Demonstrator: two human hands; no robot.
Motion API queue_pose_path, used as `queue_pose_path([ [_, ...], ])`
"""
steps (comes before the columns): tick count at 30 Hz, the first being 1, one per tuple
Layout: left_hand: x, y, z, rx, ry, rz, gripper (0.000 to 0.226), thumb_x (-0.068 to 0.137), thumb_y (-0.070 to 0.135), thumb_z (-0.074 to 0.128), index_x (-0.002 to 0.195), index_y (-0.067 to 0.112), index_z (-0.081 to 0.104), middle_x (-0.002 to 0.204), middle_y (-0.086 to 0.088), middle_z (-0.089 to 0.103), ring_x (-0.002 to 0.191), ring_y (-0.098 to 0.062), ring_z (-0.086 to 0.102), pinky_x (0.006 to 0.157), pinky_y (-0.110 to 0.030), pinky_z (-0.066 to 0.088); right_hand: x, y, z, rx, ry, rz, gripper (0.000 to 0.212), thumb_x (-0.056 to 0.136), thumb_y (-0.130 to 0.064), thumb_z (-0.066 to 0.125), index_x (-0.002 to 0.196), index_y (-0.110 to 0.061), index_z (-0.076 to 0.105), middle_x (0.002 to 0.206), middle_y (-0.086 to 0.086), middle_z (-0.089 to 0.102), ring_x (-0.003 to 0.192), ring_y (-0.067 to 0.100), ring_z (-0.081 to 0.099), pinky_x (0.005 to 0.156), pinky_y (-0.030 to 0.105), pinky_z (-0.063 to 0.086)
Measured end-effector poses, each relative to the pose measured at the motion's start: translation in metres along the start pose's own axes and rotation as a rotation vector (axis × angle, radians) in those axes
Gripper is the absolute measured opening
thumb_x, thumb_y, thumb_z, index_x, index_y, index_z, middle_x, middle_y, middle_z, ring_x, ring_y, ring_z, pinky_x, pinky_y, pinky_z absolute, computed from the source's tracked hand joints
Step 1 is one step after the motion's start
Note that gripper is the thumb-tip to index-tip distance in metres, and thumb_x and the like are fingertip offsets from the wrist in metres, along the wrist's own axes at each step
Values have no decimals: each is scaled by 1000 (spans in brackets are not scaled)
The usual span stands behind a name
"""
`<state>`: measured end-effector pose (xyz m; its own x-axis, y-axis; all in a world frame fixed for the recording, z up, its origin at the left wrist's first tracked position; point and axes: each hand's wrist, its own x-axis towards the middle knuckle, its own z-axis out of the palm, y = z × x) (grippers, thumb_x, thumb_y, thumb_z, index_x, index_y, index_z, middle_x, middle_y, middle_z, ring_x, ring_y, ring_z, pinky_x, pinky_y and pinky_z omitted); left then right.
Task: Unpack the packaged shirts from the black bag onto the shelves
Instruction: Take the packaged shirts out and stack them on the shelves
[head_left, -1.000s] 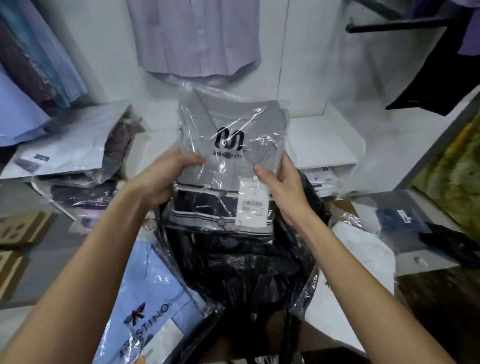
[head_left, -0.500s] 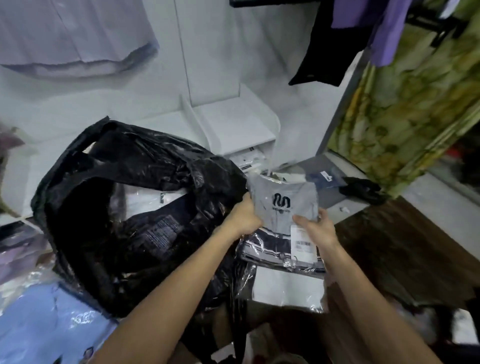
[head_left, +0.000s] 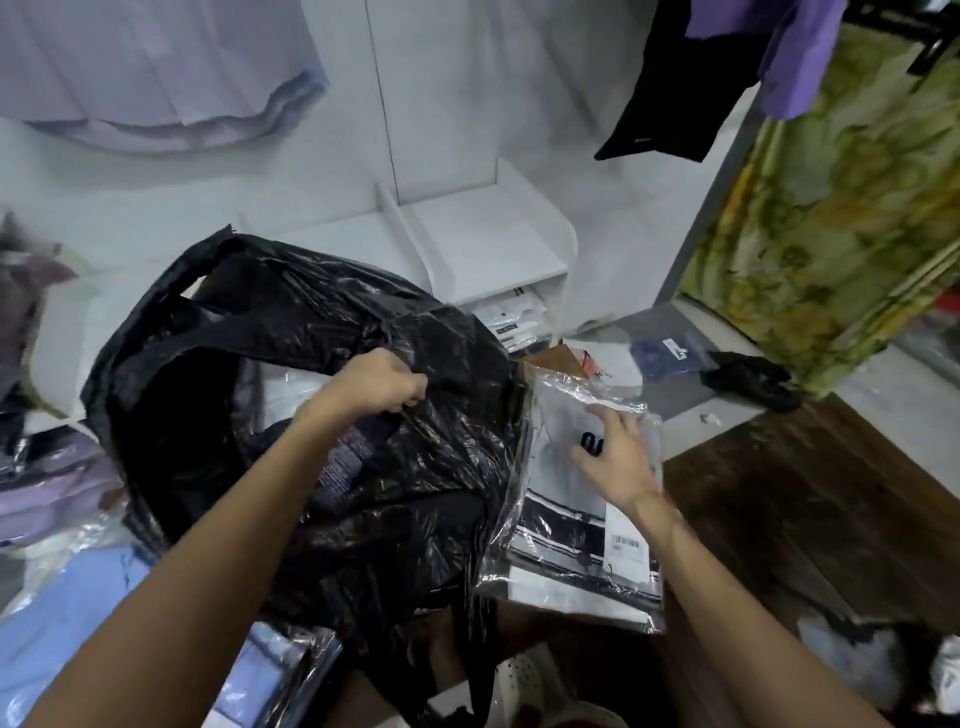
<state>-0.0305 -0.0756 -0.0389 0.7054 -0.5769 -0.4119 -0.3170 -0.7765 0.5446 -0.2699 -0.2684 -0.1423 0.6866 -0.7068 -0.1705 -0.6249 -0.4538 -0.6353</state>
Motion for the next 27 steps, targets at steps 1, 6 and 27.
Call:
queue_pose_path([
  [1, -3, -14, -7, 137, 45, -34, 27, 91, 30, 59, 73, 12, 68, 98, -18, 74, 88, -30, 66, 67, -30, 45, 2, -16, 4, 94, -46, -60, 58, 92, -23, 74, 144, -18, 49, 142, 7, 49, 120, 19, 54, 111, 41, 45],
  [6, -13, -69, -9, 425, 13, -158, 87, 65, 72, 61, 136, 22, 56, 136, -9, 60, 127, -32, 53, 103, -44, 47, 2, -102, 38, 346, -340, -371, 35, 96, -16, 69, 130, -23, 64, 114, -3, 70, 101, 18, 68, 100, 40, 55],
  [27, 2, -87, -5, 474, 136, -86, 67, 81, 57, 74, 132, 16, 57, 130, -8, 64, 121, -29, 59, 103, -45, 44, 57, -166, 39, -78, -414, -471, 76, 94, -19, 69, 159, -20, 30, 159, 9, 43, 148, 22, 38, 114, 24, 27],
])
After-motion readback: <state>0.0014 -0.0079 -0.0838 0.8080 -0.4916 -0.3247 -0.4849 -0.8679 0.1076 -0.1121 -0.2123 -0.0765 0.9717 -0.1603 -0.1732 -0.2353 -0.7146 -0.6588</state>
